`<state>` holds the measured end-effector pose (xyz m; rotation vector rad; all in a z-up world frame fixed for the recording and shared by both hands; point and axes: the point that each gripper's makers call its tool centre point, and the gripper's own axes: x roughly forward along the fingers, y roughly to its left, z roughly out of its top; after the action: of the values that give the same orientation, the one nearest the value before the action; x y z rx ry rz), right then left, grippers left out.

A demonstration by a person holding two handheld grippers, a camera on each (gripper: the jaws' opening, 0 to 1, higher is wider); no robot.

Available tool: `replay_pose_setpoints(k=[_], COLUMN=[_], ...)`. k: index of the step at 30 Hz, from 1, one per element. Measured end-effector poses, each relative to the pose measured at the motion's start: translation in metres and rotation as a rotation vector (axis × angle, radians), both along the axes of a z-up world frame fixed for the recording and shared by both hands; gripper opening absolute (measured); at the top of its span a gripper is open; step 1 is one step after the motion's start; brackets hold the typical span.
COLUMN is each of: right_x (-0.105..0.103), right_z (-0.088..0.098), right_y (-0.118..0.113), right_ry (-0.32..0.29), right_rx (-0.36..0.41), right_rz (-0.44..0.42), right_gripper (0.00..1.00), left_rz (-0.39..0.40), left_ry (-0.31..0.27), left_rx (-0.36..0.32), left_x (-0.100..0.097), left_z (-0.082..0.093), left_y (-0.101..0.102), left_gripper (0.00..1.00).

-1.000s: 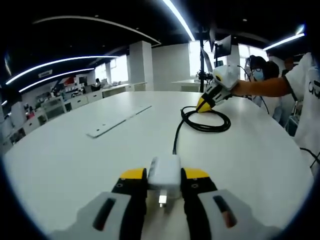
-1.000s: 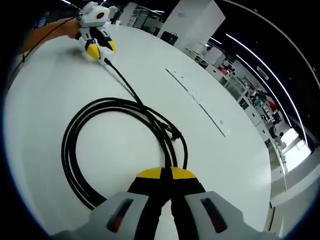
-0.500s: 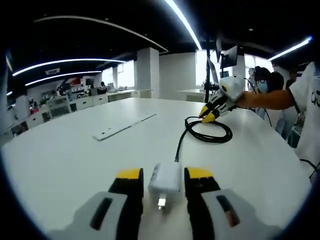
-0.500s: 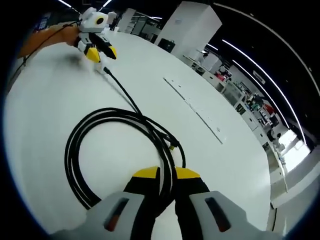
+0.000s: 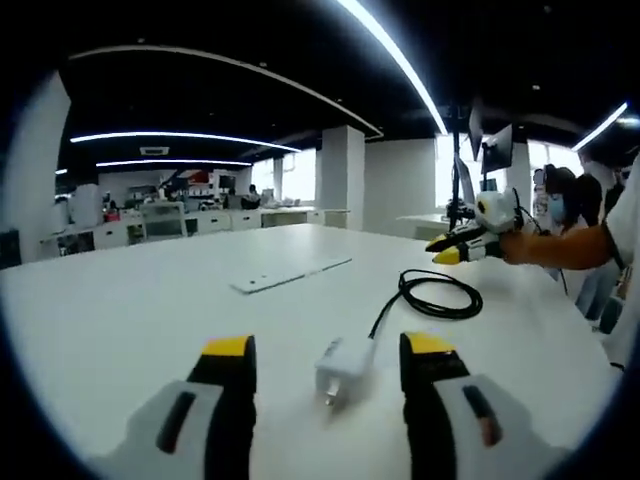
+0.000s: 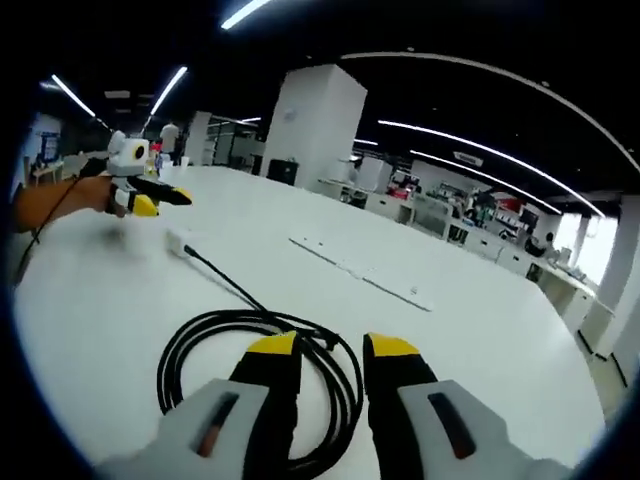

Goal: Plug the desk Type‑C cable into the charger adapter.

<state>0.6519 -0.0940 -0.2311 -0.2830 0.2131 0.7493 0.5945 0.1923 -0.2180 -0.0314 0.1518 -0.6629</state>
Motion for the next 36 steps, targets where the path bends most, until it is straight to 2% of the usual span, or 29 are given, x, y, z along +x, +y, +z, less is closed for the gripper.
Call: replay_pose_setpoints(k=[2,4,7,11,13,16,19,21,22,26,32,36], right_x=[-0.004,-0.014,-0.023,-0.033,-0.037,-0.047,-0.054,-0.065,-0.068,-0.084,-0.109,-0.123], right_z=[0.002,0.008,0.011,0.017,0.025,0.03,0.032,0.038,0.038,0.041,0.044,0.046], right_y=[0.0,0.003,0.002,0.001,0.0,-0.006,-0.009,-0.013,-0.014,-0.015,-0.019,-0.021], right_ry=[0.0,-0.012,-0.017,-0.043,-0.067,-0.086,-0.104,-0.147,-0.147,-0.157,-0.163,-0.18], right_rx=[0.036,0.09,0.135,0.164,0.222,0.255,0.27,0.285,0.288,0.316,0.341,0.347], right_rz=[-0.007,-0.008,-0.021,-0.024,-0.027,-0.045,-0.055,-0.065,-0.065,-0.068,-0.081,-0.1], right_gripper=[0.29,0.31,0.36,0.41,0.45,0.51,0.53,0.53,0.53,0.54,0.64,0.73], left_rz=[0.011,0.028,0.048,0.091,0.117,0.145,0.183,0.206,0.206,0.233,0.29,0.339], left_ry=[-0.022,-0.035,-0.045,-0.069,-0.082,-0.098,-0.124,-0.149,-0.157,-0.153,-0.152,-0.182], left_rx=[-0.003,-0.015,-0.026,-0.04,-0.08,-0.094,-0.074,-0.068,-0.076,-0.084,-0.121,-0.151], left_x=[-0.01,-0.013,-0.027,-0.036,-0.041,-0.051,-0.063,-0.071,-0.075,-0.088,-0.11,-0.128], left_z=[0.005,0.009,0.014,0.02,0.026,0.03,0.032,0.033,0.033,0.027,0.026,0.031], left_y=[-0.005,0.002,-0.001,0.01,0.015,0.018,0.021,0.023,0.024,0.028,0.036,0.043], left_gripper=[0.59,0.61,0.63,0.66,0.66,0.7,0.78,0.8,0.8,0.82,0.87,0.92])
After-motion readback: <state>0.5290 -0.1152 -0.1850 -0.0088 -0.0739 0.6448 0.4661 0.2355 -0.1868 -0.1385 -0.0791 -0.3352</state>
